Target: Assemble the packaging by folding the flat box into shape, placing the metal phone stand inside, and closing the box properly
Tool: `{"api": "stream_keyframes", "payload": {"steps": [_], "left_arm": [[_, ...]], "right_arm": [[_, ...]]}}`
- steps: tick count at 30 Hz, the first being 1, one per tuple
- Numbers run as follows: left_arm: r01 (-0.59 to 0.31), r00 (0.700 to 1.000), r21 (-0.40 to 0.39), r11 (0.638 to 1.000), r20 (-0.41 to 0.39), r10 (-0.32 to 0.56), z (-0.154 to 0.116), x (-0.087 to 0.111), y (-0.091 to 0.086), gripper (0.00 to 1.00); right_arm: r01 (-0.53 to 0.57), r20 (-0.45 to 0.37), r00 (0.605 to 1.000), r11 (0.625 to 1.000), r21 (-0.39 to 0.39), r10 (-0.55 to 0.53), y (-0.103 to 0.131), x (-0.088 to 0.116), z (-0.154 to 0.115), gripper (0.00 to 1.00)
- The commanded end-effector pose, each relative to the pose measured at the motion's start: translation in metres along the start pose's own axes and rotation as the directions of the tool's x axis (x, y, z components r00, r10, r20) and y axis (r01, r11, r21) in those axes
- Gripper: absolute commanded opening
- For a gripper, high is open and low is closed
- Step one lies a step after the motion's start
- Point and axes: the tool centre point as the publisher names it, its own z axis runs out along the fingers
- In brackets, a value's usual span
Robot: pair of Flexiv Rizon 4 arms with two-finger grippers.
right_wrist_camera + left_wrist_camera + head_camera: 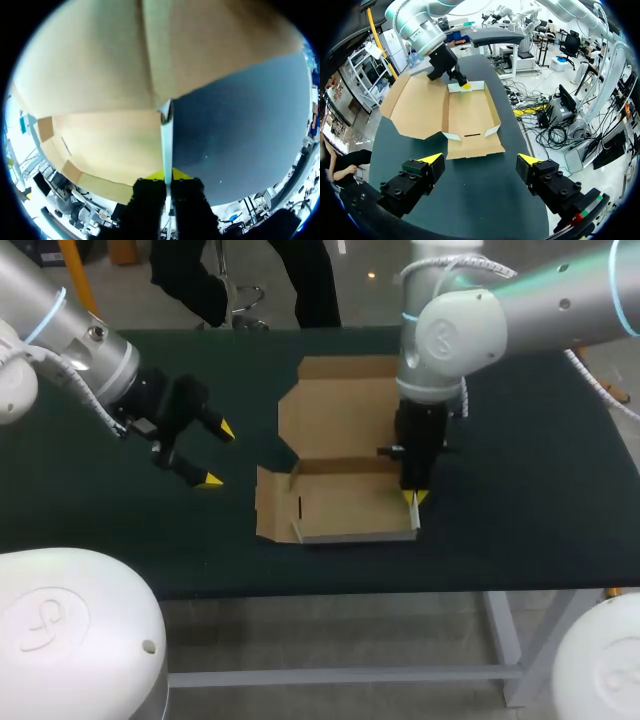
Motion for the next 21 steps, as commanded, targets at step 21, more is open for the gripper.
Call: {"api": "stream_keyframes", "payload": {"steps": [21], "left_arm": [[0.001,1.0,-0.004,1.0,-0.005,-0.001,-0.0011,-0.0005,-0.0004,1.0]], "right_arm": [[0.018,-0.017,1.0,1.0,0.017,-0.018,0.0134,0.0006,0.0125,0.11]]}}
